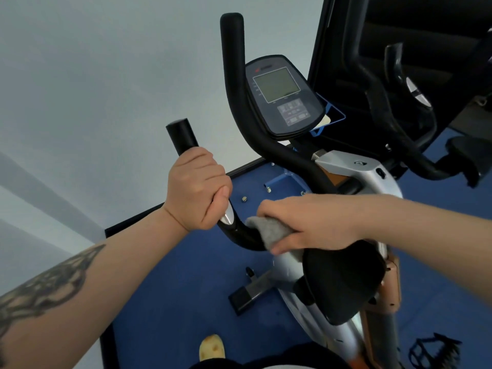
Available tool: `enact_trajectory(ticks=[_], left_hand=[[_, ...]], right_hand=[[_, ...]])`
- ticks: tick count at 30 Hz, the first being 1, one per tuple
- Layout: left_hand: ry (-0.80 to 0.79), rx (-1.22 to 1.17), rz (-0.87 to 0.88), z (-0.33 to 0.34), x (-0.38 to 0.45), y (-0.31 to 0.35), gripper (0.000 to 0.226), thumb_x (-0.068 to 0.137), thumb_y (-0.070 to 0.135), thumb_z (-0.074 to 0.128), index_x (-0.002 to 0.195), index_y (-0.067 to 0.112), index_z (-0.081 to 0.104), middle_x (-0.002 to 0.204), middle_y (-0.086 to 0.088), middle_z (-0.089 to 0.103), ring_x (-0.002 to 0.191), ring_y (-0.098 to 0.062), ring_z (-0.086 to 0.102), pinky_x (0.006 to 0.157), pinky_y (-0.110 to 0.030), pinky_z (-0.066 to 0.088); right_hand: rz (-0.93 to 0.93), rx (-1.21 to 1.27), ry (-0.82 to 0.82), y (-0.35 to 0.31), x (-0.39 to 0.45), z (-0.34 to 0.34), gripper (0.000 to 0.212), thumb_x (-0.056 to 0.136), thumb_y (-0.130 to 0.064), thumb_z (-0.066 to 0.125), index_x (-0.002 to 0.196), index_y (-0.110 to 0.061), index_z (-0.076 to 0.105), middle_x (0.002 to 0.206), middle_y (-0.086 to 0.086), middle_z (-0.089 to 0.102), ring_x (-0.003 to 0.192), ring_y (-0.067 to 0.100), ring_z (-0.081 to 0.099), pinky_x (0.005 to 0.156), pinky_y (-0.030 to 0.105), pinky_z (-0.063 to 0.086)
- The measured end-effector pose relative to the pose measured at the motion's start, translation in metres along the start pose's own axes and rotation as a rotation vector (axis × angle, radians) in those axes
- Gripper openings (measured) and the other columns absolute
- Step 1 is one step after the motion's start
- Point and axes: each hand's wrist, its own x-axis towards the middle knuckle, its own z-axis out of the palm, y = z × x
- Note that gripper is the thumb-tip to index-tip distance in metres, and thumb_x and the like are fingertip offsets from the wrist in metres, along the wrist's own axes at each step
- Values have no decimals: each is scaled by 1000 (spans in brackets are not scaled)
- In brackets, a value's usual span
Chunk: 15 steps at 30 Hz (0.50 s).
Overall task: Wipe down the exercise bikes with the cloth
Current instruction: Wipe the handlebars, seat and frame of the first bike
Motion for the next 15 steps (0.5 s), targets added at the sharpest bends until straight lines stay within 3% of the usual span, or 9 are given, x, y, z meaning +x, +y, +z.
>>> enact_trajectory(ticks=[3,7,12,15], left_hand=[[-6,17,-28,-1,1,4,37,83,12,39,51,8,58,52,-5,53,46,-27,46,69,-41,46],[-71,50,-82,-9,3,9,39,86,13,38,54,7,58,54,-5,55,49,-28,47,75,-42,47],[-164,114,-329,-13,0,30,32,87,13,43,60,8,60,63,-2,55,68,-27,52,105,-35,32],[-174,127,-458,-12,0,44,32,90,17,42,65,10,63,74,-1,59,83,-26,56,112,-36,24]], right_hand=[[24,-95,4,1,-1,-2,46,89,-58,56,119,-28,37,90,-14,45,85,12,47,71,28,33],[19,-68,10,-17,28,13,51,89,-67,46,108,-21,36,88,-4,54,74,14,50,63,31,33],[-8,-14,-5,6,-1,-2,36,91,-55,55,111,-32,34,86,-13,48,77,8,51,65,26,36],[24,-195,56,-4,10,9,49,89,-66,47,111,-25,35,95,-5,48,86,19,50,77,37,41]])
